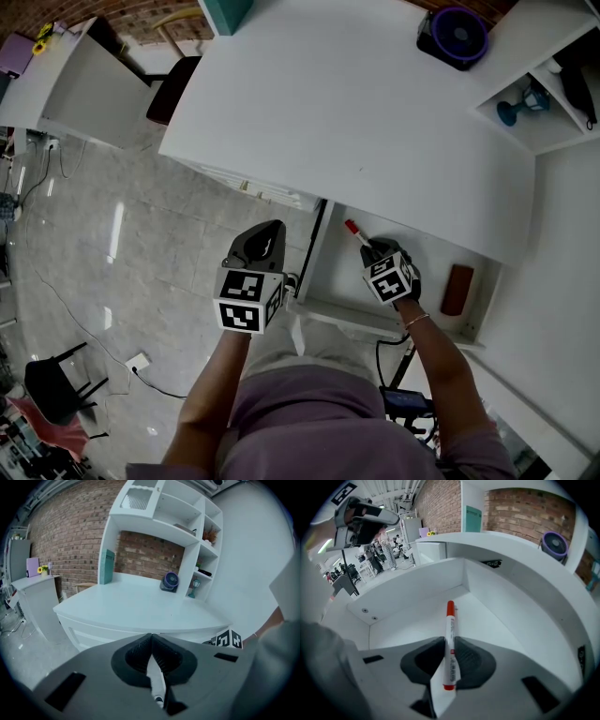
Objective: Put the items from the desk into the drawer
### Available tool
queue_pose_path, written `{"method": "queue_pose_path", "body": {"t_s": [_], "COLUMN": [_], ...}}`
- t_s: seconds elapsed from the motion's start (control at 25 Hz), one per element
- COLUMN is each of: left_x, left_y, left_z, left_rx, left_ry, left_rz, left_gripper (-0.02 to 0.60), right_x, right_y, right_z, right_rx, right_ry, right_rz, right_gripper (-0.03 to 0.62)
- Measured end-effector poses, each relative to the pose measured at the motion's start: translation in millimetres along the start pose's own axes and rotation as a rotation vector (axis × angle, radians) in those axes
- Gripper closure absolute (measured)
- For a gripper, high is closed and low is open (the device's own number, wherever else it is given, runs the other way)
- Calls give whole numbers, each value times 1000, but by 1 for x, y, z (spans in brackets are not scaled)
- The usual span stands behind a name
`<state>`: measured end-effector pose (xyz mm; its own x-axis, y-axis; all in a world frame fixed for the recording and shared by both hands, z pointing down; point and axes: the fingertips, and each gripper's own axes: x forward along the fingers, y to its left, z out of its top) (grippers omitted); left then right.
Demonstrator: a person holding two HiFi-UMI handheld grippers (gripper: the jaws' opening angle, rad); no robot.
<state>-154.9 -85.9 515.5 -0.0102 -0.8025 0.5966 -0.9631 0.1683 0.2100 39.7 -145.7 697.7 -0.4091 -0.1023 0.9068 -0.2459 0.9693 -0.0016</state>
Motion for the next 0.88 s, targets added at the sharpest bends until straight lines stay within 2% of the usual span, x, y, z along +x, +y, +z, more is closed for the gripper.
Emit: {"method": "queue_pose_path", "body": {"t_s": [0.56, 0.88], "left_x": [3, -1], "left_y": [1, -2], "left_z": [-1, 1], "left_rx": [10, 14], "left_ry": [10, 3], "left_rz": [-1, -14], "left_gripper": [583, 583], "right_x": [1, -8], "right_y": [0, -6], "right_z": [1, 6], "right_rx": [-16, 36], "right_ry": [-4, -38], "right_rz": [-11, -37], "right_gripper": [515, 513]}}
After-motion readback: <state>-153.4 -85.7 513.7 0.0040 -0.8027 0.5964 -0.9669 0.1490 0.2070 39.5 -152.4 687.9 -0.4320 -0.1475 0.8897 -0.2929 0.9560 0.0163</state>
